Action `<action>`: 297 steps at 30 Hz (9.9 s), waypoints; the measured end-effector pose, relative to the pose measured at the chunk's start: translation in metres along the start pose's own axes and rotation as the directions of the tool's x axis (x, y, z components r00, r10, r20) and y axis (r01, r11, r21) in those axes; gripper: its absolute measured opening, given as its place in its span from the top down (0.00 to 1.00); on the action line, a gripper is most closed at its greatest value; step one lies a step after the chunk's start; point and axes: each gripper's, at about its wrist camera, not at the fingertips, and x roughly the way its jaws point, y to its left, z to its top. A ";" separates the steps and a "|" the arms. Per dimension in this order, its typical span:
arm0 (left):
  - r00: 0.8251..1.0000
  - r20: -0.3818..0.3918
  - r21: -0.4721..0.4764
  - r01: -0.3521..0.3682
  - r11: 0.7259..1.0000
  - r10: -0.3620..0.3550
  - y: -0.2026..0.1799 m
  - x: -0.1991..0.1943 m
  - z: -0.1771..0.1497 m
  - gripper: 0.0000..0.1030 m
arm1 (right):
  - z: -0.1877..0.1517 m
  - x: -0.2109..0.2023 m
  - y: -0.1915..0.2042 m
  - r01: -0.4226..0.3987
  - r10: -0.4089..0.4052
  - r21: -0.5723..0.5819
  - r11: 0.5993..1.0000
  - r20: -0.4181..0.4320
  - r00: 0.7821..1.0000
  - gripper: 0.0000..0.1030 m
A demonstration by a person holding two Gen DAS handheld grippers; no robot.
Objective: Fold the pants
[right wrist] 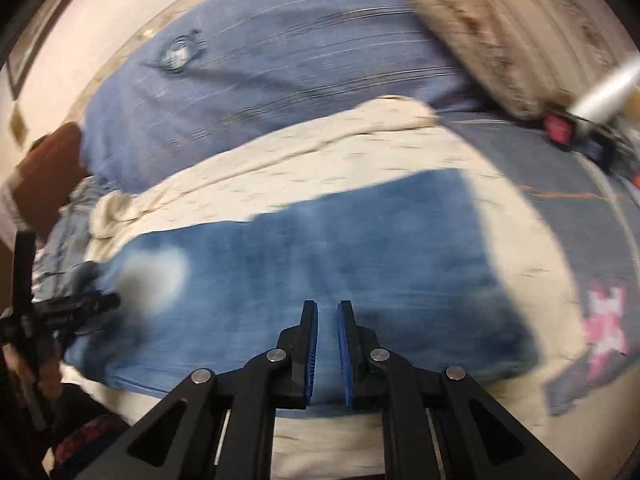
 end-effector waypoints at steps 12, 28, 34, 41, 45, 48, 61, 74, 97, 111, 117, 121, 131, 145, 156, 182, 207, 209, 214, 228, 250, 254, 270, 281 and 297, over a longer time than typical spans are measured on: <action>0.990 0.046 0.163 0.126 0.979 -0.135 -0.085 -0.032 0.034 0.29 | 0.061 0.010 -0.029 -0.109 0.105 0.106 0.988 0.048 0.993 0.88; 0.967 -0.034 0.140 0.254 0.957 -0.252 -0.136 0.000 0.044 0.28 | 0.104 0.104 -0.077 -0.233 0.251 0.323 0.917 -0.014 0.968 0.98; 0.946 0.044 0.103 0.314 0.944 -0.320 -0.158 0.001 0.082 0.28 | 0.095 0.053 -0.098 -0.319 0.289 0.393 0.862 0.136 0.948 0.92; 0.956 0.035 0.079 0.289 0.954 -0.293 -0.184 0.035 0.112 0.26 | 0.047 0.026 -0.087 -0.312 0.320 0.341 0.887 0.034 0.947 0.91; 0.954 0.034 0.097 0.294 0.951 -0.299 -0.187 0.037 0.116 0.25 | 0.014 0.041 -0.088 -0.201 0.251 0.340 0.919 -0.109 0.962 0.93; 0.944 0.023 0.063 0.326 0.943 -0.328 -0.177 0.033 0.118 0.25 | 0.009 0.025 -0.089 -0.219 0.258 0.328 0.919 -0.078 0.963 0.93; 0.902 -0.021 0.402 0.402 0.823 -0.431 -0.236 -0.004 0.146 0.25 | -0.058 -0.022 -0.130 -0.463 0.440 0.615 0.639 0.203 0.875 0.26; 0.853 -0.176 0.600 0.488 0.633 -0.491 -0.284 0.028 0.170 0.26 | -0.052 0.021 -0.131 -0.397 0.409 0.665 0.632 0.150 0.900 0.43; 0.749 -0.252 0.601 0.618 0.507 -0.613 -0.279 0.022 0.166 0.95 | -0.031 0.009 -0.110 -0.367 0.309 0.550 0.750 0.199 0.930 0.80; 0.633 -0.072 0.582 0.654 0.483 -0.770 -0.185 -0.064 0.164 0.95 | -0.003 -0.057 0.007 -0.266 0.226 0.125 0.956 0.265 0.937 0.80; 0.609 0.031 0.540 0.657 0.526 -0.793 -0.111 -0.081 0.147 0.95 | -0.002 -0.057 0.071 -0.324 0.313 0.009 0.946 0.230 0.921 0.80; 0.632 0.081 0.480 0.653 0.586 -0.771 -0.061 -0.071 0.133 0.94 | -0.002 -0.045 0.114 -0.339 0.343 -0.054 0.939 0.171 0.923 0.80; 0.713 0.187 -0.020 0.690 0.723 -0.676 0.062 0.003 0.110 0.72 | -0.026 0.033 0.185 -0.383 0.374 -0.091 0.919 -0.103 0.922 0.76; 0.743 0.014 -0.179 0.660 0.730 -0.669 0.057 0.005 0.058 0.24 | -0.030 0.018 0.168 -0.496 0.479 -0.127 0.859 -0.139 0.867 0.36; 0.741 -0.003 -0.231 0.653 0.722 -0.671 0.029 0.004 0.056 0.27 | -0.025 0.023 0.131 -0.427 0.423 -0.031 0.904 -0.084 0.902 0.38; 0.823 0.042 -0.291 0.553 0.781 -0.566 0.048 -0.002 0.070 0.90 | -0.020 0.052 0.134 -0.456 0.449 0.000 0.890 -0.175 0.876 0.40; 0.781 -0.068 -0.374 0.557 0.741 -0.621 0.045 0.021 0.061 0.81 | -0.037 0.010 0.192 -0.385 0.381 -0.453 0.804 -0.104 0.919 0.38; 0.771 -0.054 -0.375 0.573 0.729 -0.634 0.049 0.020 0.059 0.82 | -0.029 0.011 0.183 -0.388 0.389 -0.408 0.826 -0.084 0.917 0.38; 0.746 -0.005 -0.387 0.613 0.689 -0.666 0.068 0.021 0.048 0.82 | -0.026 0.018 0.185 -0.383 0.379 -0.398 0.834 -0.090 0.921 0.38; 0.778 -0.002 -0.382 0.580 0.719 -0.629 0.061 0.034 0.056 0.95 | -0.025 0.029 0.204 -0.315 0.309 -0.443 0.839 -0.088 0.947 0.58; 0.831 0.002 -0.385 0.513 0.767 -0.556 0.064 0.050 0.092 0.97 | -0.016 0.028 0.198 -0.390 0.370 -0.371 0.843 -0.128 0.920 0.98; 0.822 0.057 -0.422 0.534 0.733 -0.566 0.083 0.039 0.081 0.97 | -0.026 0.032 0.213 -0.338 0.309 -0.469 0.816 -0.141 0.941 0.98; 0.810 0.021 -0.330 0.559 0.761 -0.586 0.051 -0.013 -0.034 0.97 | -0.030 0.042 0.221 -0.401 0.334 -0.449 0.799 -0.223 0.916 0.97; 0.761 0.002 -0.323 0.615 0.720 -0.649 0.037 -0.006 -0.048 0.97 | -0.045 0.082 0.178 -0.415 0.337 -0.282 0.865 -0.286 0.897 0.95; 0.806 0.068 -0.343 0.572 0.745 -0.588 0.061 -0.010 -0.048 0.97 | -0.020 0.030 0.203 -0.264 0.230 -0.425 0.866 -0.129 0.964 0.95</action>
